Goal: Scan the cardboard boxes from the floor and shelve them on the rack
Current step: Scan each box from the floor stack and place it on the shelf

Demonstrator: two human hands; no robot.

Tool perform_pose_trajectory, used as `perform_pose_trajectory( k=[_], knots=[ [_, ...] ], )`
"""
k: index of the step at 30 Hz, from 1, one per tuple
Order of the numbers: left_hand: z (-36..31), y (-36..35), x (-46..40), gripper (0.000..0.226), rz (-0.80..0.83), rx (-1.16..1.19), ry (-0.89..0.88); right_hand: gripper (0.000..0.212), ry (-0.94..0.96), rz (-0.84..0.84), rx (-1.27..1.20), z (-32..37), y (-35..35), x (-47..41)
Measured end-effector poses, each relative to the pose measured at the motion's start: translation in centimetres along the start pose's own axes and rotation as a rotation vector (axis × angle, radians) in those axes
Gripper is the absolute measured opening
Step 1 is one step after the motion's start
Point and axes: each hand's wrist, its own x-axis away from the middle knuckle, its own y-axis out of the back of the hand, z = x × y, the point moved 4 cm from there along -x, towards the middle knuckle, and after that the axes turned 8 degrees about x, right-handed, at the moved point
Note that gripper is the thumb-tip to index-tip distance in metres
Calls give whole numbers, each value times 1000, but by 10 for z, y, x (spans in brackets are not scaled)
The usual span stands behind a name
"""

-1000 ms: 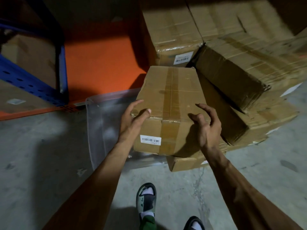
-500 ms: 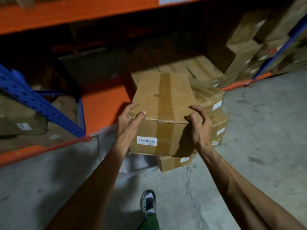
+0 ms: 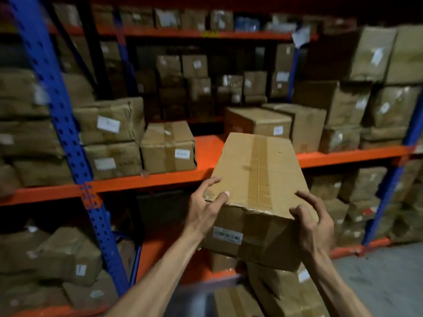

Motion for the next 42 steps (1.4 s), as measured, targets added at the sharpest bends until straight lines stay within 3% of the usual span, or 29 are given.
perform_pose_trajectory(
  k=[6, 10, 20, 27, 29, 35, 40, 42],
  knots=[
    [-77, 50, -78, 49, -96, 17, -155, 47, 158, 49, -140, 87, -77, -66],
    [-89, 101, -145, 45, -185, -32, -225, 54, 187, 101, -206, 119, -161, -114],
    [-47, 220, -303, 24, -313, -3, -175, 28, 141, 195, -171, 129, -369, -216],
    [-10, 269, -393, 21, -422, -43, -163, 27, 106, 244, -135, 119, -473, -274],
    [1, 278, -413, 11, -427, -51, -190, 24, 110, 241, -134, 110, -496, -287],
    [32, 294, -443, 1, -488, -280, -394, 16, 256, 198, -85, 93, -542, -318],
    [42, 285, -449, 28, -487, -666, -823, 17, 513, 129, 6, 82, -554, -321],
    [50, 281, -451, 35, -484, -878, -934, 32, 633, 94, 153, 77, -557, -321]
  ],
)
